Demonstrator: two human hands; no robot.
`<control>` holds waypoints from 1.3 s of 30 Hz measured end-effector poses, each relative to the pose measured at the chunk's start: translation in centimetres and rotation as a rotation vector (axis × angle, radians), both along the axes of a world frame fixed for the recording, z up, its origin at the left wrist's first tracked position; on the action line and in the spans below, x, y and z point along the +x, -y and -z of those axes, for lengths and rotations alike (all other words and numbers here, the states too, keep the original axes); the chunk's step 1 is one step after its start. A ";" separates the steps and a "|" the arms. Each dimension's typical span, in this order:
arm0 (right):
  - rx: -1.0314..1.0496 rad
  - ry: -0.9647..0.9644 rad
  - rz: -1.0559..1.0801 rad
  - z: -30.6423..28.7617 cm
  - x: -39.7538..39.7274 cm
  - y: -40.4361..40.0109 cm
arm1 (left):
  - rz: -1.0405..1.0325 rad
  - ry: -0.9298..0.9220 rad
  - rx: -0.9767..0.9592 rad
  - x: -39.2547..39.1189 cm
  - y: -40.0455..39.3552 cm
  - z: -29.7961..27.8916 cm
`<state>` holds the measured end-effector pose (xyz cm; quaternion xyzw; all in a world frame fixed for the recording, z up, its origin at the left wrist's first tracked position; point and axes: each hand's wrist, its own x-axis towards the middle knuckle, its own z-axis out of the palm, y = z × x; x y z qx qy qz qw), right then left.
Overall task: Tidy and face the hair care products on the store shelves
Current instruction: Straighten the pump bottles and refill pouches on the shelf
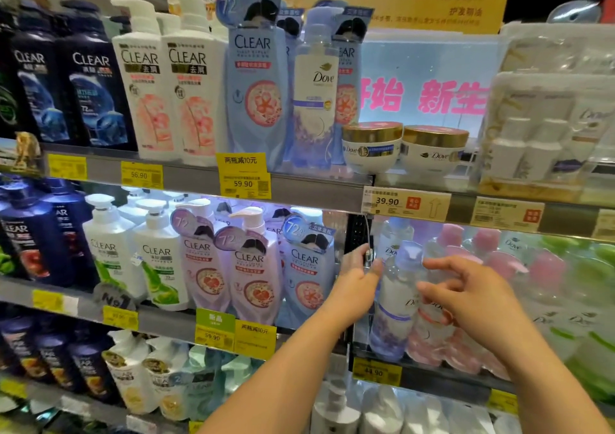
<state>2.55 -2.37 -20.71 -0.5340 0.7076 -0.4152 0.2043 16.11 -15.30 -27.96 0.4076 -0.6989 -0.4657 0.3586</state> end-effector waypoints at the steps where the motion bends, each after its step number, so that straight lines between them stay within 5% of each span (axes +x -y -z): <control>1: 0.000 -0.003 -0.005 0.1 0.0 -0.1 | -0.013 0.011 0.006 -0.4 0.4 0.1; 7: 0.022 -0.026 0.009 0.5 -1.0 -0.9 | -0.128 -0.063 0.057 -3.2 4.3 1.2; 18: 0.062 -0.073 0.071 1.5 -3.1 -2.6 | 0.062 -0.357 0.105 -5.6 6.6 3.2; 39: 0.046 -0.079 0.115 2.2 -4.2 -0.7 | 0.098 -0.328 0.200 -5.1 4.2 4.6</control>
